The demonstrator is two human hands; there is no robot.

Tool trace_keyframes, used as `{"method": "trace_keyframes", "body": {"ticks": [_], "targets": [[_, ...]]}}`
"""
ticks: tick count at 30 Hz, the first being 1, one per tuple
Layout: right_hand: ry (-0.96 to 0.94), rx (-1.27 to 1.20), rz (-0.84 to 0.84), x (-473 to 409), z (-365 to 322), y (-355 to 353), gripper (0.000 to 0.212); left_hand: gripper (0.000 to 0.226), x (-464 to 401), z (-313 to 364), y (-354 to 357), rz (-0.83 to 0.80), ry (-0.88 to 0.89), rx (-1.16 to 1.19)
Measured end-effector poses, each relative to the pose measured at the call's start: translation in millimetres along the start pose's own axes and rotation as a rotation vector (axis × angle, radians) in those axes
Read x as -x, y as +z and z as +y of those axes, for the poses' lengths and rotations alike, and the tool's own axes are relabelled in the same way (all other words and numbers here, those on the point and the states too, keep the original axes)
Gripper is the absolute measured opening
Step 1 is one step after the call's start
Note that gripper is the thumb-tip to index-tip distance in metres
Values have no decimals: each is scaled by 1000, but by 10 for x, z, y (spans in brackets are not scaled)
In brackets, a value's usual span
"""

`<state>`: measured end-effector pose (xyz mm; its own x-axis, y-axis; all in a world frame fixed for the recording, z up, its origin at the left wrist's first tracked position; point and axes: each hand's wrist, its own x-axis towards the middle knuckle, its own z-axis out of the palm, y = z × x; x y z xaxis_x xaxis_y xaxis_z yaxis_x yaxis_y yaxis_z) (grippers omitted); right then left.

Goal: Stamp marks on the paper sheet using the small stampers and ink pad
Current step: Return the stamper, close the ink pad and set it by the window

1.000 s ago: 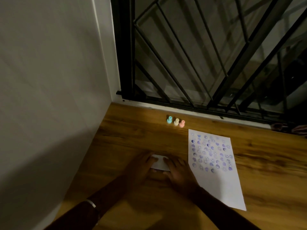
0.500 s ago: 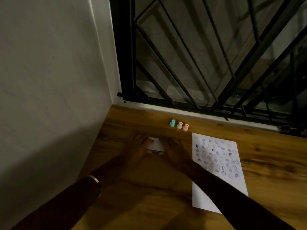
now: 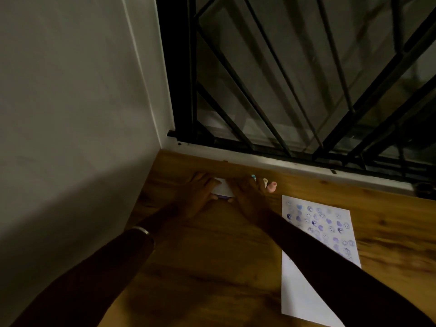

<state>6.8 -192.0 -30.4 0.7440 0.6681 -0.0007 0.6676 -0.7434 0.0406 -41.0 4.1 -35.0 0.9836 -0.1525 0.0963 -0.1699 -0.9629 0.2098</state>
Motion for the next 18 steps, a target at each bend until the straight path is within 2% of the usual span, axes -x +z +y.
{"method": "trace_keyframes", "body": {"ticks": [18], "targets": [[74,-60,-60,-280,136,216,62,47,-238,-90,278,-31,-89,98]]}}
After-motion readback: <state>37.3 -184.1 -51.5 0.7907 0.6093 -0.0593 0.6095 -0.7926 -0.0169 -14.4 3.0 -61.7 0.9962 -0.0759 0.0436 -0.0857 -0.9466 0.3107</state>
